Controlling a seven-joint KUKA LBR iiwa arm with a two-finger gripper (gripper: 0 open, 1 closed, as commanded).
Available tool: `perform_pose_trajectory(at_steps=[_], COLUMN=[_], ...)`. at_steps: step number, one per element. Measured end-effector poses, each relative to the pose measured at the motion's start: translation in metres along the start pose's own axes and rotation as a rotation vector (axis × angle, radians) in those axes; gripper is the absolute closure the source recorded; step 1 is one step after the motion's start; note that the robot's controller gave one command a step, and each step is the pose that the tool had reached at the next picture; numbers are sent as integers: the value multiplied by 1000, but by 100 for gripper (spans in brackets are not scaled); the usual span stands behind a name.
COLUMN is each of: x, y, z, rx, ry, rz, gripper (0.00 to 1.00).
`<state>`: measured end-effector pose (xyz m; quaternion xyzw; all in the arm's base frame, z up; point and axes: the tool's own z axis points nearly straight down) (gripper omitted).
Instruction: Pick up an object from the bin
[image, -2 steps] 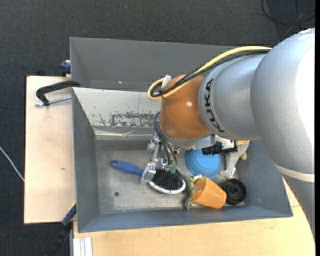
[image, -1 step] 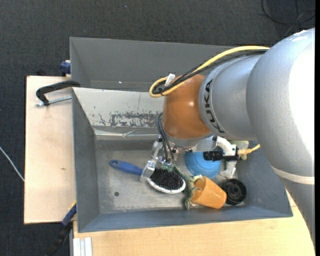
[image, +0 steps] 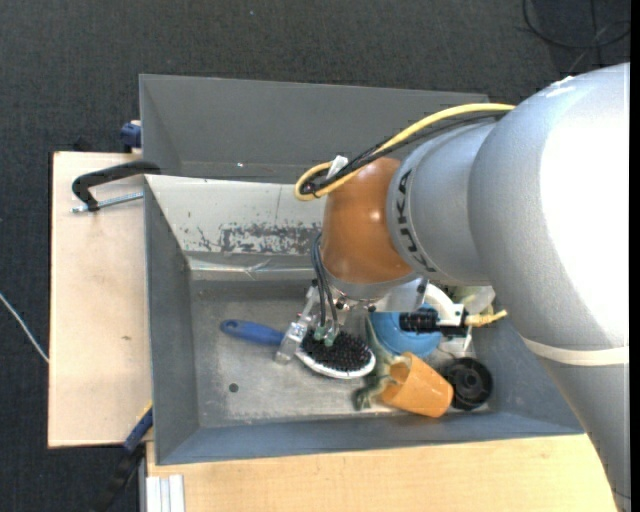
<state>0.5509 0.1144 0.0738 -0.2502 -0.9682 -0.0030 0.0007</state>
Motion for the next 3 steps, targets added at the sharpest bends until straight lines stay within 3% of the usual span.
perform_pose_trajectory(at_steps=[1, 2, 3], x=[-12, -12, -13], y=[15, 19, 21], z=[0, -4, -49], rx=[5, -5, 0], ry=[3, -1, -7], rz=[168, 167, 164], gripper=[0, 100, 100])
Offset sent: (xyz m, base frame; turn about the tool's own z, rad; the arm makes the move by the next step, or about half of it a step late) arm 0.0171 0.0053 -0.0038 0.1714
